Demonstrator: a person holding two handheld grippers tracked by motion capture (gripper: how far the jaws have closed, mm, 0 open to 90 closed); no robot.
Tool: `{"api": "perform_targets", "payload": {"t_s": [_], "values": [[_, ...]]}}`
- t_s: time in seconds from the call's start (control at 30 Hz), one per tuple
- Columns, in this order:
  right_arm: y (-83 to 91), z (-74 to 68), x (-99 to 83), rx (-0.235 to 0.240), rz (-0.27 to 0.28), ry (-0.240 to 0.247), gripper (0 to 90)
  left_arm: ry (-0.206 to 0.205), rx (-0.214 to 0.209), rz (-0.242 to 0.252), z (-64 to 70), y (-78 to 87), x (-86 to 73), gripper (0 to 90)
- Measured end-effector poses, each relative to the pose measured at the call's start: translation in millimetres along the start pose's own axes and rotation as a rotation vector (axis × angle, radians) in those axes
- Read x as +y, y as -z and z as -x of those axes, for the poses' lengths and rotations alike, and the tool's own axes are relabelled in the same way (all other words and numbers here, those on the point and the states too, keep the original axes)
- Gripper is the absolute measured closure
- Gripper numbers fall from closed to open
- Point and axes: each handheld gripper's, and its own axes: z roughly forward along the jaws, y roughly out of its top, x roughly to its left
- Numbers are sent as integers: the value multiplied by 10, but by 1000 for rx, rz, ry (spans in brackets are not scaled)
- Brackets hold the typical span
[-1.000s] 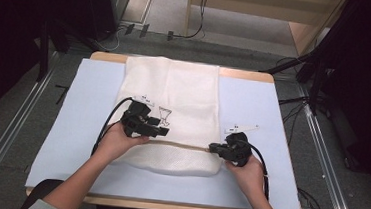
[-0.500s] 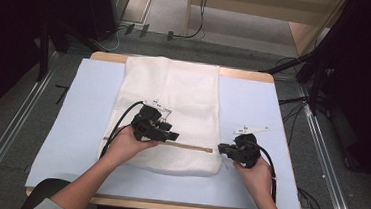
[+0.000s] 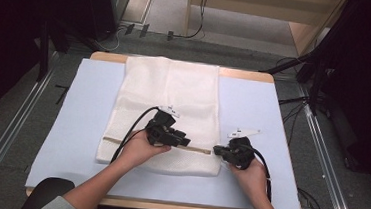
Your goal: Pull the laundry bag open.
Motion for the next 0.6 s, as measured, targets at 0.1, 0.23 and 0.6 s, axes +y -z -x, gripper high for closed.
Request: {"api": "perform_targets", "payload": {"t_s": [0.1, 0.23, 0.6], "values": [[-1, 12, -15, 4, 11, 4, 879, -8, -1, -16, 23, -78, 18, 648], [-2, 18, -25, 10, 19, -11, 878, 4, -6, -9, 39, -150, 58, 667], [0, 6, -21, 3, 14, -4, 878, -8, -4, -75, 158, -423, 124, 717]]}}
